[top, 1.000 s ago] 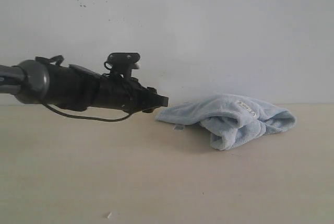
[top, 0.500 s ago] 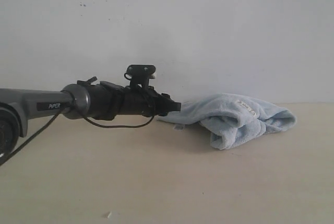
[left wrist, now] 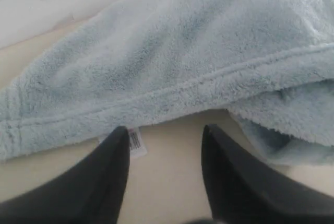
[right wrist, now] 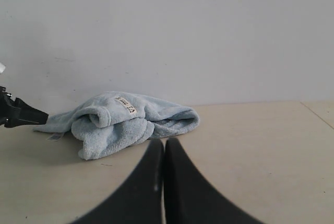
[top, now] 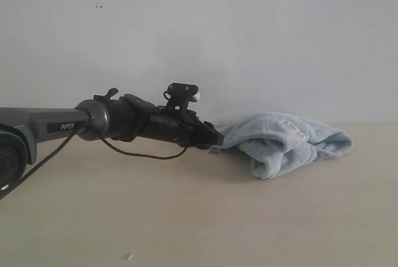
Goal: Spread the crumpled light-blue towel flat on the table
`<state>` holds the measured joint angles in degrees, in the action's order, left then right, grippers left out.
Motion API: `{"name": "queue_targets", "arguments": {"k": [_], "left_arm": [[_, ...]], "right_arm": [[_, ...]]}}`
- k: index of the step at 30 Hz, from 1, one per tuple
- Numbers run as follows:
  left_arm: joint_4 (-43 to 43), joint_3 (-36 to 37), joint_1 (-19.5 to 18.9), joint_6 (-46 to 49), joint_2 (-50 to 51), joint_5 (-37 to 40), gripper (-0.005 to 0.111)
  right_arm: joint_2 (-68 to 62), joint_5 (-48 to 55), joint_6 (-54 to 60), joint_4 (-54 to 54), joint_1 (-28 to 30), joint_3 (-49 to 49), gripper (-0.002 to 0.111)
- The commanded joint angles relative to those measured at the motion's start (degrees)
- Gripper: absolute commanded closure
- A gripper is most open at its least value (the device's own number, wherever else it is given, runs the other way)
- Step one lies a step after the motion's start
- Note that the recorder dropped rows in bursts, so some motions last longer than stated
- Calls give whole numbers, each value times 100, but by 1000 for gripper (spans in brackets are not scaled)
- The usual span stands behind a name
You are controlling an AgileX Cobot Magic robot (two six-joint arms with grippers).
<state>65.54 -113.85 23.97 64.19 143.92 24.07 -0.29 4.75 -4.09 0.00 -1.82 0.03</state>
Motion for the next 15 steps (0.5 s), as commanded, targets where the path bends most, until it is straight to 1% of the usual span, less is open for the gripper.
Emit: {"name": "queue_targets", "arguments": {"k": [1,3,5,9,10,13,15], "left_arm": [[-1266,-26,-186,-1260,-291,541,72],[-1553,-26,-311,-1738,-370,815,84],[-1652,-26,-440,-1852,-450,1169,103],[-1652,26,-606,-1947,-615,1950,103],[-1652,91,-606,-1947,-674,2045,103],[-1652,383,-606,-1799,-941,2084,103],[-1652,841,-606,-1679,-1319,1867,103]], "right_arm": [[29,-60,13,0,-10,-3,108],[29,-60,13,0,-10,-3,108],[29,-60,13,0,-10,-3,108],[29,-60,13,0,-10,-3,108],[29,-60,13,0,-10,-3,108],[29,-60,13,0,-10,-3,108],[29,-60,13,0,-10,-3,108]]}}
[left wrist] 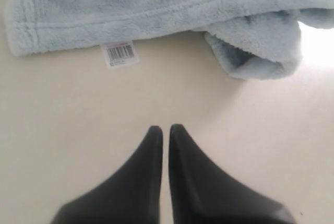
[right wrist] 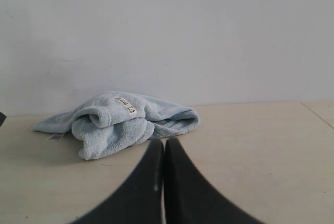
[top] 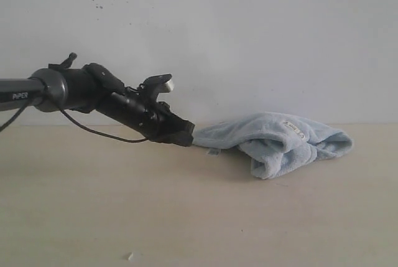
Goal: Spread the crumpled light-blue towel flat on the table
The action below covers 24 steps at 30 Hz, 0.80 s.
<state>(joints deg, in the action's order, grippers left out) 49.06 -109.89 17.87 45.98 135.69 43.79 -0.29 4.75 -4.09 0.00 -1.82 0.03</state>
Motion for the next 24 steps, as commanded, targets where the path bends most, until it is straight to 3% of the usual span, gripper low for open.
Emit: {"name": "queue_targets", "arguments": {"k": [1,5,9,13,16,24], "left_arm": [[-4,622,-1,200,-650,-209,103],[-4,1389,-1,315,-1335,-767,103],[245,3048,-1,693,-2520,-2106,103],[1029,4640,-1,1450,-3411,-3161,103],[1354,5533,-1,1500,-3824,-3369,103],[1856,6769,-1,1820,-4682,-3628,103]], "right_arm": [[29,-60,13,0,-10,-3,108],[29,-60,13,0,-10,-3,108],[29,-60,13,0,-10,-3,108],[29,-60,13,0,-10,-3,108],[29,-60,13,0,-10,-3,108],[29,-150,13,33,-10,-3,108]]}}
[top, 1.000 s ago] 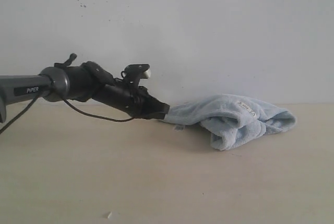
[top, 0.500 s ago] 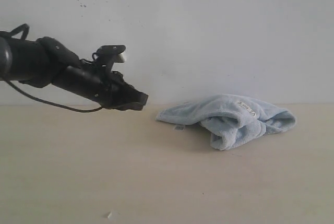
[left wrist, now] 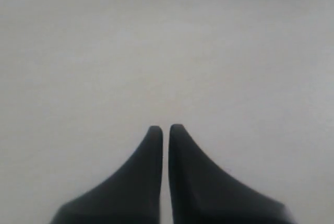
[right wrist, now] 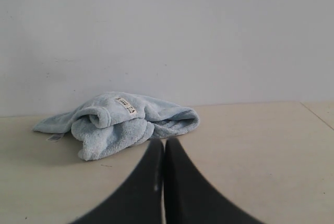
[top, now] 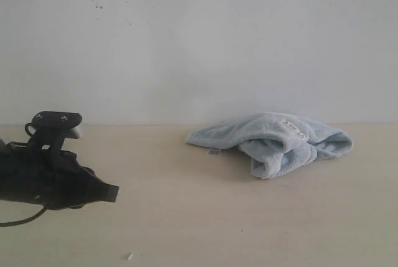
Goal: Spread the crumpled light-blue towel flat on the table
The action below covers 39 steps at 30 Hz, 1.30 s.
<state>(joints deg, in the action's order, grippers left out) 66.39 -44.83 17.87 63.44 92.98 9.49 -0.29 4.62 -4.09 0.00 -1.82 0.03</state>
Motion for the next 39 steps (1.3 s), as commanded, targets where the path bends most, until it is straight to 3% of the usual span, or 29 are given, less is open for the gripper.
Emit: {"name": "queue_targets", "arguments": {"k": [1,9,29,39], "left_arm": [[123,326,-1,74,-531,-199,103],[673,360,-1,74,-964,-281,103],[621,360,-1,46,-964,-650,103],[621,360,-1,48,-964,-55,103]], "right_arm": [[29,-137,13,33,-10,-3,108],[29,-137,13,33,-10,-3,108],[29,-137,13,33,-10,-3,108],[29,-137,13,33,-10,-3,108]]}}
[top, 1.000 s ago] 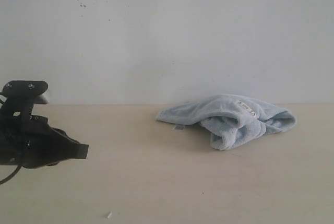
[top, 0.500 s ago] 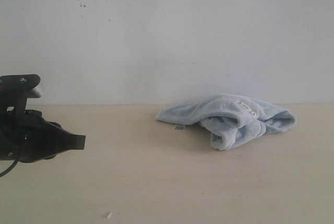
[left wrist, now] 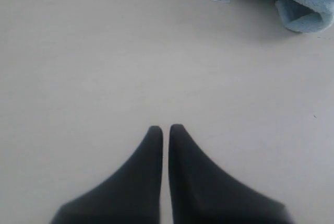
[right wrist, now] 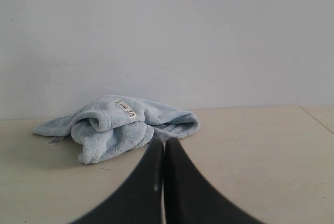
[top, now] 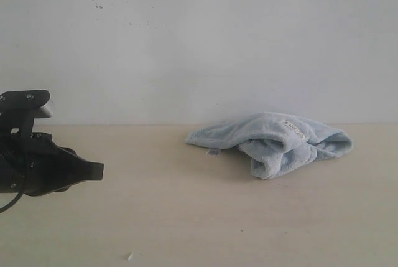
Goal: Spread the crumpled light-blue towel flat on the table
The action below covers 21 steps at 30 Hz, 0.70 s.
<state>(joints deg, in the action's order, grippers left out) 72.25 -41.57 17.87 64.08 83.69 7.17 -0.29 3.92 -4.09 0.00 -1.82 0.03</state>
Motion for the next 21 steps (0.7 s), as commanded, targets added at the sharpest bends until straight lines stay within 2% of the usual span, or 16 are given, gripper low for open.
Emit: {"name": "queue_targets", "arguments": {"k": [1,12,16,18,21], "left_arm": [[6,34,-1,-16,-35,178,103],[-485,89,-1,-5,-35,-84,103],[-485,398,-1,-16,-35,53,103],[-485,678,-1,-16,-35,-199,103],[-485,638,-1,169,-35,-294,103]], "right_arm": [[29,-67,13,33,-10,-3,108],[29,-67,13,33,-10,-3,108],[29,-67,13,33,-10,-3,108],[29,-67,13,33,-10,-3,108],[29,-67,13,33,-10,-3,108]]}}
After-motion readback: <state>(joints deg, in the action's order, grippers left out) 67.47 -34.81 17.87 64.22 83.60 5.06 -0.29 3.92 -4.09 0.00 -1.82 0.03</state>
